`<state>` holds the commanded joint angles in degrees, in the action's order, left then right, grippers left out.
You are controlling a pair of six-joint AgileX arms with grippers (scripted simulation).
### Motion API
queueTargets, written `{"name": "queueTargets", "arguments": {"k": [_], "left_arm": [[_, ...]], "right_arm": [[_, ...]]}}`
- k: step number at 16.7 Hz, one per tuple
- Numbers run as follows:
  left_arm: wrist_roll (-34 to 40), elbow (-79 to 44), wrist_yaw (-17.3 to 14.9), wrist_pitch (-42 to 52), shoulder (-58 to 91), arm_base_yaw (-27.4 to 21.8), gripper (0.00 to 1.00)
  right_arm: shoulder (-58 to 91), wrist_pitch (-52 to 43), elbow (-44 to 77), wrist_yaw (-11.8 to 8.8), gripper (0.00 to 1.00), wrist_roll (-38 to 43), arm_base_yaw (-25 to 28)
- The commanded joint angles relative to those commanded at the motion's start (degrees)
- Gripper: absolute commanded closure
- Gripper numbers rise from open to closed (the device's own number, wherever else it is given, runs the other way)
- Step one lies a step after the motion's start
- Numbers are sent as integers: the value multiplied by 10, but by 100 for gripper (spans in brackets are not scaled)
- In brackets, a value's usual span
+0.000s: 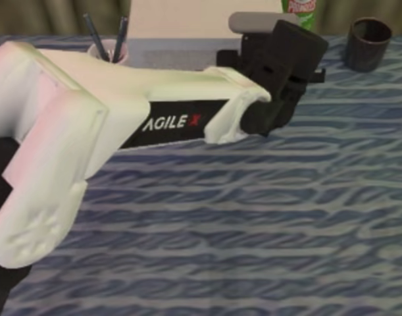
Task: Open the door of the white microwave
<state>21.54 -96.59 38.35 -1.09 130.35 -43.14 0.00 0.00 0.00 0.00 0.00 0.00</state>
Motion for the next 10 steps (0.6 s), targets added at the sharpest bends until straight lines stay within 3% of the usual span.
{"name": "queueTargets", "arguments": {"k": [3,4,6,10], "left_arm": [[0,0,0,0,0,0,100],[1,21,-4,0,-10,-35,100],[4,14,-6,8,-7,-34,100],[28,-63,-29,95,22,-28,100]], "right_arm": [[0,0,0,0,0,0,0],[0,0,0,0,0,0,0],[0,0,0,0,0,0,0],[0,0,0,0,0,0,0]]}}
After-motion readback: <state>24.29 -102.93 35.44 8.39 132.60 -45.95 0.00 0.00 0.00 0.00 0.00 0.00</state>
